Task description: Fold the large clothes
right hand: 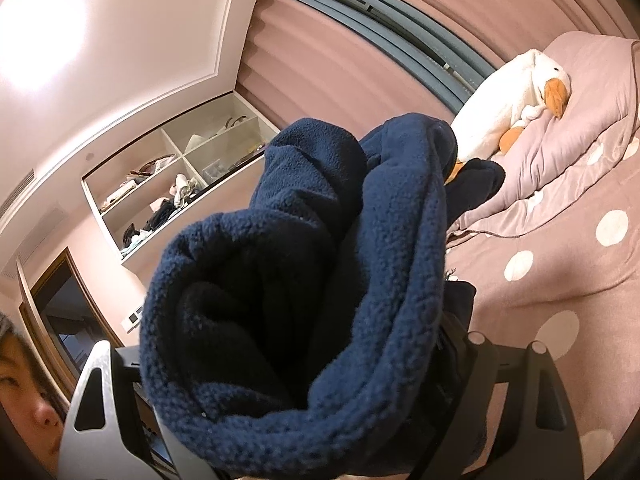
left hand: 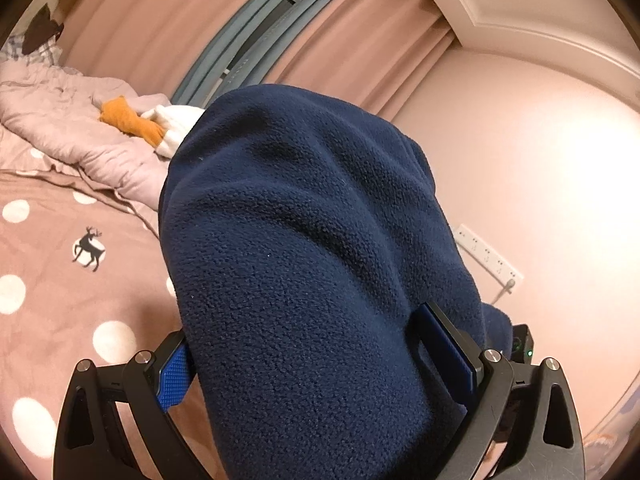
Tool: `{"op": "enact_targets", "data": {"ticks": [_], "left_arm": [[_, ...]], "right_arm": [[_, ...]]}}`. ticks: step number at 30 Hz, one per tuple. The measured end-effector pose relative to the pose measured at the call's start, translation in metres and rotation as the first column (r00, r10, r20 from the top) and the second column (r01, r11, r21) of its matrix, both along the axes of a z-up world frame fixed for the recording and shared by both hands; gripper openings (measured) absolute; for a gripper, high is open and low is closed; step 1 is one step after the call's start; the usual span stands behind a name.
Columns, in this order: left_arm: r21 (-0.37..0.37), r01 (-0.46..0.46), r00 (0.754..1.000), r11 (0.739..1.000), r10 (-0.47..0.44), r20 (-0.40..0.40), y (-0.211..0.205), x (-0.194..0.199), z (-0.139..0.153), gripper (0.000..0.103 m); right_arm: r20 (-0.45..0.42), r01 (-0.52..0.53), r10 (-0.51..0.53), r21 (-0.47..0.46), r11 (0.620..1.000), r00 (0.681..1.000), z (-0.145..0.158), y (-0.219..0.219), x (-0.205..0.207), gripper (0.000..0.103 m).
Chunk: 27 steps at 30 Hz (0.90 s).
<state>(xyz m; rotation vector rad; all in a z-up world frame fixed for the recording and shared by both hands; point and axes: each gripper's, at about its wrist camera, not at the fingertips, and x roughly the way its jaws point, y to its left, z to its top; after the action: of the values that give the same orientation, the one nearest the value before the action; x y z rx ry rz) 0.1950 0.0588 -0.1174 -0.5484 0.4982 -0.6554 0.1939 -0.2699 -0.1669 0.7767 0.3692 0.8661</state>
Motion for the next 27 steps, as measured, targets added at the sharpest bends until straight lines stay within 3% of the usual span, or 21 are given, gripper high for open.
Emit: {"op": "enact_targets", "data": {"ticks": [3,7,8,10,13,15,17,18,19,22,25,26,27], "left_arm": [[0.016,0.002,1.000,1.000,-0.002,0.020,-0.002,0.026,-0.006,0.098],[-0.008,-0.049,0.999,0.999,0.049,-0.024,0.005,0.077,-0.052,0.098],[0.027,-0.070,0.996,0.997,0.072,-0.061,0.004,0.091,-0.068,0.098],[0.180,-0.110,0.978,0.978,0.139,-0.158,-0.002,0.119,-0.105,0.098],[0.374,-0.131,0.921,0.918,0.252,-0.297,-0.011,0.145,-0.161,0.098],[0.343,-0.135,0.929,0.929,0.240,-0.283,-0.009,0.141,-0.167,0.098],[0.373,-0.181,0.923,0.910,0.288,-0.256,-0.006,0.130,-0.148,0.098],[0.413,-0.222,0.912,0.883,0.338,-0.231,-0.006,0.123,-0.137,0.098],[0.441,-0.274,0.905,0.855,0.384,-0.183,-0.004,0.113,-0.123,0.098],[0.411,-0.353,0.902,0.841,0.422,-0.089,0.003,0.079,-0.088,0.098],[0.367,-0.406,0.892,0.837,0.451,-0.041,0.011,0.036,-0.049,0.098],[0.358,-0.432,0.885,0.828,0.466,-0.012,0.012,0.021,-0.037,0.098],[0.362,-0.475,0.863,0.802,0.505,0.015,0.013,0.000,-0.020,0.098]], "right_arm": [[-0.012,0.010,-0.010,-0.010,1.000,1.000,-0.006,0.001,0.026,0.088],[-0.091,0.035,-0.040,-0.054,0.998,0.995,-0.036,0.009,0.073,0.088],[-0.125,0.059,-0.072,-0.106,0.993,0.989,-0.050,0.013,0.087,0.088],[-0.159,0.132,-0.169,-0.221,0.966,0.973,-0.077,0.019,0.106,0.089],[-0.362,0.088,-0.231,-0.370,0.925,0.903,-0.143,0.029,0.139,0.088],[-0.402,0.091,-0.208,-0.291,0.952,0.892,-0.163,0.019,0.140,0.094],[-0.393,0.126,-0.246,-0.307,0.943,0.886,-0.146,0.013,0.133,0.095],[-0.347,0.159,-0.295,-0.369,0.916,0.891,-0.128,0.013,0.125,0.095],[-0.279,0.192,-0.336,-0.437,0.879,0.900,-0.109,0.016,0.116,0.095],[-0.073,0.287,-0.415,-0.616,0.734,0.907,-0.048,0.027,0.076,0.095],[-0.023,0.303,-0.420,-0.657,0.691,0.907,-0.008,0.030,0.045,0.097],[-0.012,0.312,-0.428,-0.667,0.677,0.904,0.006,0.030,0.030,0.097],[0.002,0.326,-0.442,-0.677,0.660,0.897,0.016,0.031,0.017,0.097]]}}
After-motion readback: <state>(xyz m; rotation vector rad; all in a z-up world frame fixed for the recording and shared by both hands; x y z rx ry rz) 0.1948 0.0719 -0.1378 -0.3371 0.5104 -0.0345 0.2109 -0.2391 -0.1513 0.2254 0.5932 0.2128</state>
